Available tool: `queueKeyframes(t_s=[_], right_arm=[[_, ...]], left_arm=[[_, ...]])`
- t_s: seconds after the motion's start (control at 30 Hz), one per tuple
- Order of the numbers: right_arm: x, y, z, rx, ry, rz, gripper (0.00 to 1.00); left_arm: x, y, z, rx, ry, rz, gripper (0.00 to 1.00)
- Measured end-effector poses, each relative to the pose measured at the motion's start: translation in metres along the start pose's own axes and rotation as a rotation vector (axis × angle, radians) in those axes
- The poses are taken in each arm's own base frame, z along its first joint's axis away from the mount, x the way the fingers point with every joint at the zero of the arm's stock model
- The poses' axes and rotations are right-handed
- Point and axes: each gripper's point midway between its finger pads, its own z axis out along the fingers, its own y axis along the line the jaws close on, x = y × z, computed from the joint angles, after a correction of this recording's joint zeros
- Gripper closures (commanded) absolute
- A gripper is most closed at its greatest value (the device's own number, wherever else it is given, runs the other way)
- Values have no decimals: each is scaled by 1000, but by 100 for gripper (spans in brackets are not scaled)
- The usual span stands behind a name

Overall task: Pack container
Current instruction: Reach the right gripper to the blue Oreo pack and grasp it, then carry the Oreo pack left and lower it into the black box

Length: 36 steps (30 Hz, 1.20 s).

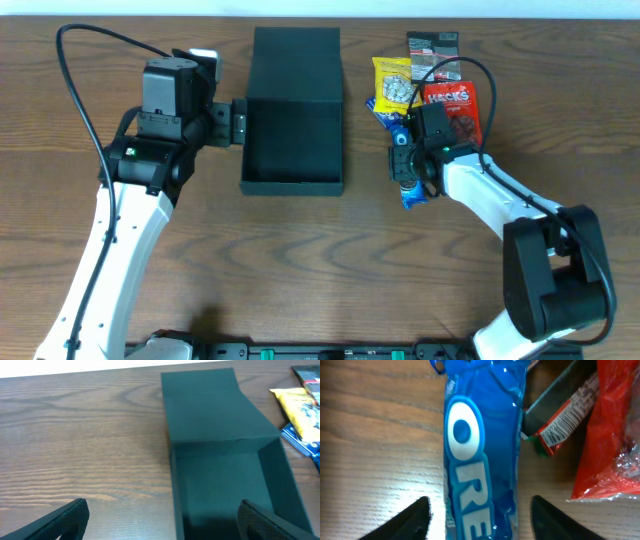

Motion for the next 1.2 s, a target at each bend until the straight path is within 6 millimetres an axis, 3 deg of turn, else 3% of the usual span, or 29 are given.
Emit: queueKeyframes(t_s=[0.23, 0.43, 0.93, 1.03, 1.2], right_arm=[[5, 7, 10, -4, 15, -19, 34], [8, 6, 13, 2, 25, -19, 53], [11, 5, 6, 17, 90, 9, 72], [-5, 8, -4, 15, 87, 10, 78], [-52, 20, -37, -1, 30, 11, 84]], left_arm=[[-1, 23, 0, -42, -2, -40, 4], [-4, 34, 0, -64, -17, -59, 5], [-8, 35, 0, -65, -31, -27, 5], [-10, 35, 0, -65, -39, -26, 5], [-11, 36, -1, -66, -44, -8, 5]])
